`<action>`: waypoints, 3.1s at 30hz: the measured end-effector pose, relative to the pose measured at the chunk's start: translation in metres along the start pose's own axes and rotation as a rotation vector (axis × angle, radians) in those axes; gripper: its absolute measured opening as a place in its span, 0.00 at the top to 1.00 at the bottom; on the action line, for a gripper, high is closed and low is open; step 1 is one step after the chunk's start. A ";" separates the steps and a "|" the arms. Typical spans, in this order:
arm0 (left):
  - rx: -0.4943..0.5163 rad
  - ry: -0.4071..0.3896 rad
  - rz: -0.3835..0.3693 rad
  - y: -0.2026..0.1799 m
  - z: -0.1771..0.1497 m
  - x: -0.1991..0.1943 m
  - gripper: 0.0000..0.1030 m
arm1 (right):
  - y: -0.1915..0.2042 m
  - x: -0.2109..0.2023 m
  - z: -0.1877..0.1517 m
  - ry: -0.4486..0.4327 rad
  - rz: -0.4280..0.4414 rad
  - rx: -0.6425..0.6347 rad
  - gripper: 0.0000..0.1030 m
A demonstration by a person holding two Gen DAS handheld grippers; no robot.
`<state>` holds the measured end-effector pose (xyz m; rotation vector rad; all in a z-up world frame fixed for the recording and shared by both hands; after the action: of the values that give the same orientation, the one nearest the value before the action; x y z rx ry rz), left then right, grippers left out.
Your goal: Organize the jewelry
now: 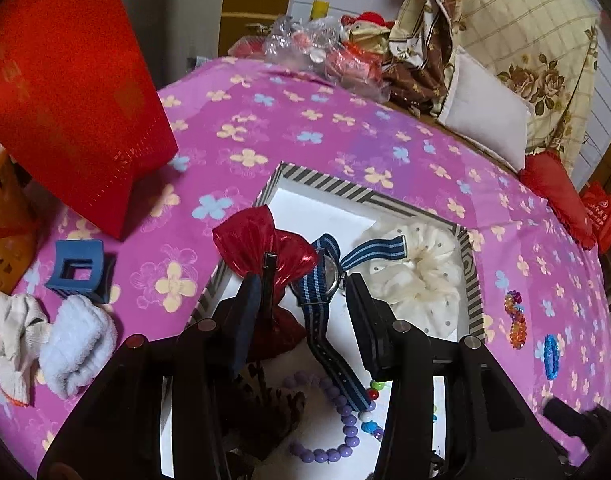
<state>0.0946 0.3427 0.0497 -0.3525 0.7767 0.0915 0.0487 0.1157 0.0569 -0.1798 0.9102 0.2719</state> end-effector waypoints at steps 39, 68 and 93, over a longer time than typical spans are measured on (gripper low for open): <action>1.004 0.198 -0.461 -0.499 -0.229 -0.402 0.58 | -0.313 -0.115 -0.263 0.097 -0.134 0.701 0.61; 0.399 0.007 -0.135 -0.233 -0.103 -0.134 0.45 | -0.242 -0.080 -0.202 0.062 -0.091 0.407 0.61; 0.137 0.145 -0.286 -0.144 -0.102 -0.015 0.45 | -0.105 0.118 0.053 0.104 -0.035 0.081 0.61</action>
<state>0.0460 0.1734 0.0328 -0.3388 0.8636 -0.2574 0.1896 0.0489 -0.0015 -0.1357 1.0183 0.1937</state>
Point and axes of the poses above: each gripper's, at about its wrist camera, not at the fingertips, and x roughly the way its jaws point, y to its left, z to its top, the point moved 4 cm from there along x, roughly the way its jaws point, and after that the axes turned 8 degrees about -z, right-handed, at the moved point
